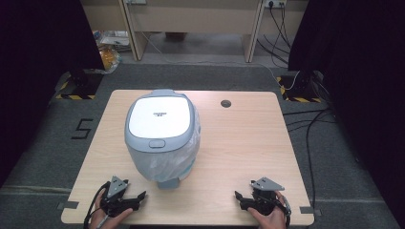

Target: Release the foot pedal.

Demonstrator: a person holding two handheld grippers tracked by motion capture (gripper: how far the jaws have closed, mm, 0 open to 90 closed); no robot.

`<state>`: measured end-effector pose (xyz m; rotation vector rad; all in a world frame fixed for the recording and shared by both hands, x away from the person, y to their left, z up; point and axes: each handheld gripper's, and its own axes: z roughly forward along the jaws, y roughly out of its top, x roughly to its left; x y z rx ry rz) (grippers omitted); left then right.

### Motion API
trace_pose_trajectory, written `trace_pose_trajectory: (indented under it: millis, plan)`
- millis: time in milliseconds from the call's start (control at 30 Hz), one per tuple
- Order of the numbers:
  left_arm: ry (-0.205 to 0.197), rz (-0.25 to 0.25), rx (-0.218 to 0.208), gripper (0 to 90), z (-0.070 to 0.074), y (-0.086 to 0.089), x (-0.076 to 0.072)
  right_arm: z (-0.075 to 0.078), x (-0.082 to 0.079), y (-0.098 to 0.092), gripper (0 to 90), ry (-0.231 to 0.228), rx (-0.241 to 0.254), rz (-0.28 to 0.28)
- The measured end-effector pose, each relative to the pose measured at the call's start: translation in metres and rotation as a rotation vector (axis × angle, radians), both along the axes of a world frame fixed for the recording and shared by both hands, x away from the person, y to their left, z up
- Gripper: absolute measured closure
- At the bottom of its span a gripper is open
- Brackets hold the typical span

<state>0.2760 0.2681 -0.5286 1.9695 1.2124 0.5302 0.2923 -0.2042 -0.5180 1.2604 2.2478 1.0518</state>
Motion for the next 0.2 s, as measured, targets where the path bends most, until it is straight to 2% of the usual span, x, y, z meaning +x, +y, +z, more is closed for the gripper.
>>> trace_pose_trajectory:
  millis: [200]
  plan:
    - [-0.001,0.0,0.0,16.3,-0.0001,0.0,-0.0001,-0.0002,-0.0001,0.0,22.3,-0.002,0.0,0.002]
